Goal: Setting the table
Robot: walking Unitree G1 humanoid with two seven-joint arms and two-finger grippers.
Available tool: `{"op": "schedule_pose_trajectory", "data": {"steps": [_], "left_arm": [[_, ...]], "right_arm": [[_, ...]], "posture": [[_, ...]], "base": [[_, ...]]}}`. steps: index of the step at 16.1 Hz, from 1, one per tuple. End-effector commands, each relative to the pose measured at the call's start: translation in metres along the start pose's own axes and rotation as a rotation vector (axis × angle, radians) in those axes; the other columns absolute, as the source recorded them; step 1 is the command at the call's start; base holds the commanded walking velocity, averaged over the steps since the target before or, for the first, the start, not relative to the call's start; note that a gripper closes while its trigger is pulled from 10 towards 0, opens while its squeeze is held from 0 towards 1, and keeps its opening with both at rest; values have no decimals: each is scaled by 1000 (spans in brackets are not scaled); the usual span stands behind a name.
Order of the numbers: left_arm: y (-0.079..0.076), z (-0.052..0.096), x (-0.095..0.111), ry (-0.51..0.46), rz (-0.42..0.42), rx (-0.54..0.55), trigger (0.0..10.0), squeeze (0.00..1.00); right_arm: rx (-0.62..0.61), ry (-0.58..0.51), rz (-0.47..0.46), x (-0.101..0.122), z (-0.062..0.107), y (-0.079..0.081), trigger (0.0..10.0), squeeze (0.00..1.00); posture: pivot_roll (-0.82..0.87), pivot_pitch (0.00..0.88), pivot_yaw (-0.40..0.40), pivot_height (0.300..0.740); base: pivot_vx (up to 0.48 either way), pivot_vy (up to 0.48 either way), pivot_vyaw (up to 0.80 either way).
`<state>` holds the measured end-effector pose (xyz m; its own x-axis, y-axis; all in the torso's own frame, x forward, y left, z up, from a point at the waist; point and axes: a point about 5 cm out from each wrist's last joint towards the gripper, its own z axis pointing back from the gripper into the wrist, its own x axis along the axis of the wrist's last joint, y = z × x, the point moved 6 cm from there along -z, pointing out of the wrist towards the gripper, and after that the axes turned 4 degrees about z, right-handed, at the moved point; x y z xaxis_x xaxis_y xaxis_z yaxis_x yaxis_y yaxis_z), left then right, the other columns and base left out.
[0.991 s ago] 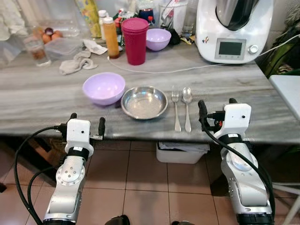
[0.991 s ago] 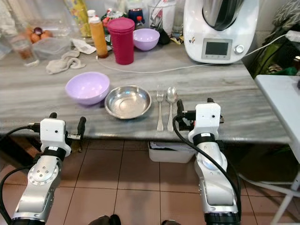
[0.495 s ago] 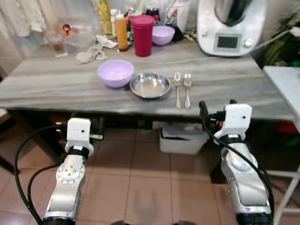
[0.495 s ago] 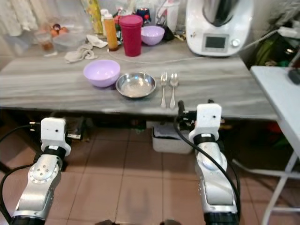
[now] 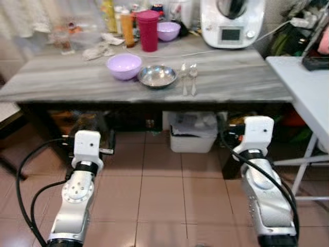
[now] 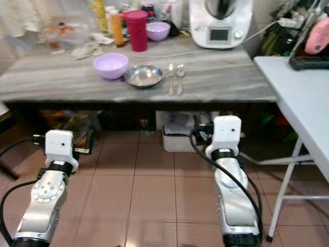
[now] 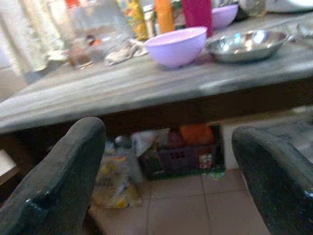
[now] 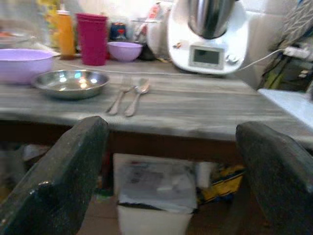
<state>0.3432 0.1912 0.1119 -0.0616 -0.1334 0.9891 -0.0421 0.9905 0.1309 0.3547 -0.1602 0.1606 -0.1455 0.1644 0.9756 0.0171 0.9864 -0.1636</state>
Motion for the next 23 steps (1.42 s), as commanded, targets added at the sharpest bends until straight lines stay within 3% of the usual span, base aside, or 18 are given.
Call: {"op": "schedule_pose_trajectory", "data": {"steps": [1, 10, 17, 23], "left_arm": [[-2, 1, -1, 3, -7, -6, 10000, 0], [-17, 2, 5, -17, 45, -128, 10000, 0], [-20, 1, 6, -20, 68, -149, 10000, 0], [-20, 2, 5, -12, 70, -153, 10000, 0]], "right_arm": [[-9, 2, -5, 0, 0, -3, 10000, 0], [-3, -1, -6, -1, 0, 0, 10000, 0], [6, 0, 5, -2, 0, 2, 10000, 0], [-4, 24, -26, -7, 0, 2, 10000, 0]], "posture": [[-182, 76, 48, 740], [-184, 73, 53, 740], [-183, 69, 56, 740], [-182, 74, 56, 740]], "base": [[-262, 0, 0], [0, 0, 0], [0, -480, 449], [0, -480, -80]]}}
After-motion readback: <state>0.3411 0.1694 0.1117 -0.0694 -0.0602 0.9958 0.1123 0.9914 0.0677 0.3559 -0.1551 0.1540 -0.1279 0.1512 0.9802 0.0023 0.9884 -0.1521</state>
